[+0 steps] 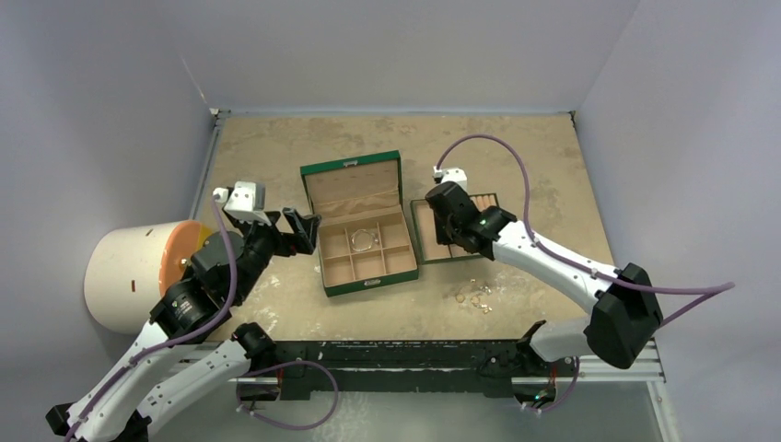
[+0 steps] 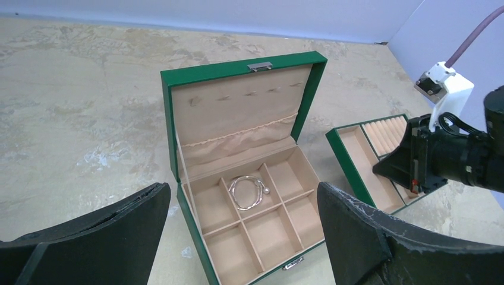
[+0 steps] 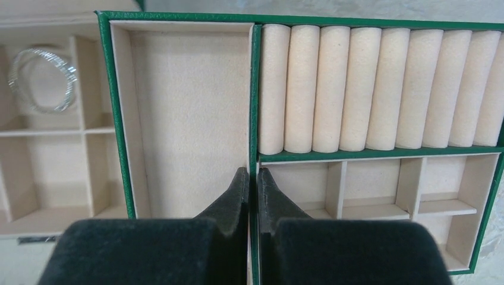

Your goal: Organize the mixed jewelry

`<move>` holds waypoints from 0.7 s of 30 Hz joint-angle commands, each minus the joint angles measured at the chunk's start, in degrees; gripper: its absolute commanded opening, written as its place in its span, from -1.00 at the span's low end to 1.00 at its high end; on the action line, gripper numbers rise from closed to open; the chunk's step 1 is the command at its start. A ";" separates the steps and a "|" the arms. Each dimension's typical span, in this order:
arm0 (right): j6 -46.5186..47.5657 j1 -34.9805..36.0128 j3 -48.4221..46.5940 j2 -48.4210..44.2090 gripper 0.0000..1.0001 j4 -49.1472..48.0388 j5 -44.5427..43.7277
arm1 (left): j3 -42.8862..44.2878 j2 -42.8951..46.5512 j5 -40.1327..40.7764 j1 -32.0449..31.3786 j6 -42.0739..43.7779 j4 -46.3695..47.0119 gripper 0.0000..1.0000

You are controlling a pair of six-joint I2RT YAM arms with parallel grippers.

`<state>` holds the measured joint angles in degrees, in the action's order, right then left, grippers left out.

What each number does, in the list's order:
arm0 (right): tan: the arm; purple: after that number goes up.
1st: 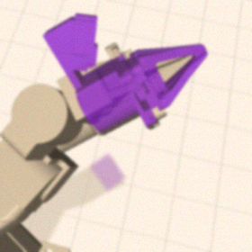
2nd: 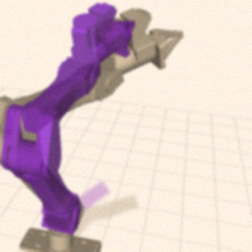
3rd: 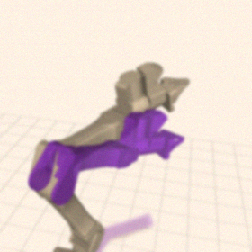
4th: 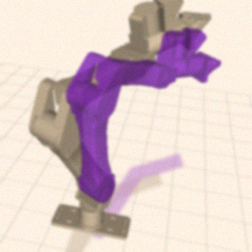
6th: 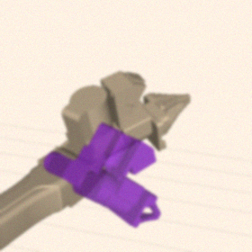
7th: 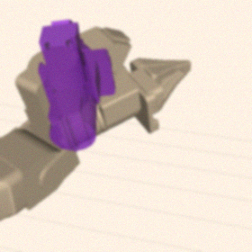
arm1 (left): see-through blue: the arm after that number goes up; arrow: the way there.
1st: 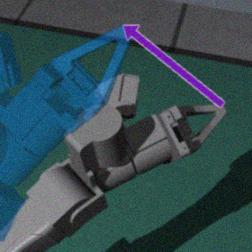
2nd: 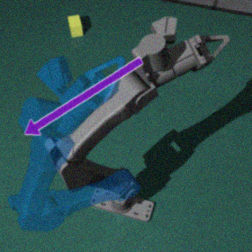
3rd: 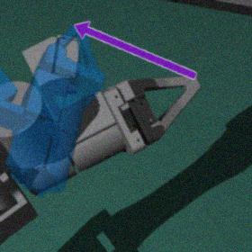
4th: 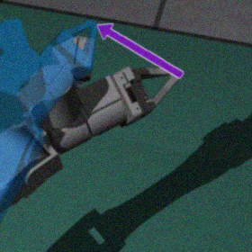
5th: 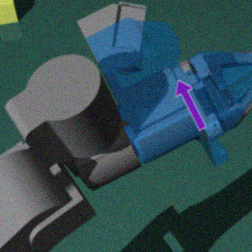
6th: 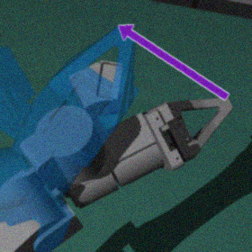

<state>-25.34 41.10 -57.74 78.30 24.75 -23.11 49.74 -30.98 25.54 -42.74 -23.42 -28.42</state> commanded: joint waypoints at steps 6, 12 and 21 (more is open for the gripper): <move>-8.61 12.00 -11.05 1.39 -1.00 8.84 -6.48 | 0.43 1.05 3.61 0.97 -1.15 0.11 0.87; -12.24 17.33 -18.33 7.96 -1.00 10.89 -8.75 | 0.53 2.63 6.50 1.17 -1.92 -0.46 0.87; -14.52 20.08 -28.81 19.09 -1.00 11.28 -8.88 | 0.68 4.73 11.21 1.38 -3.03 -1.43 0.87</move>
<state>-37.74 60.16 -80.51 94.65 35.66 -29.02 49.74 -27.14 33.67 -41.63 -25.17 -30.22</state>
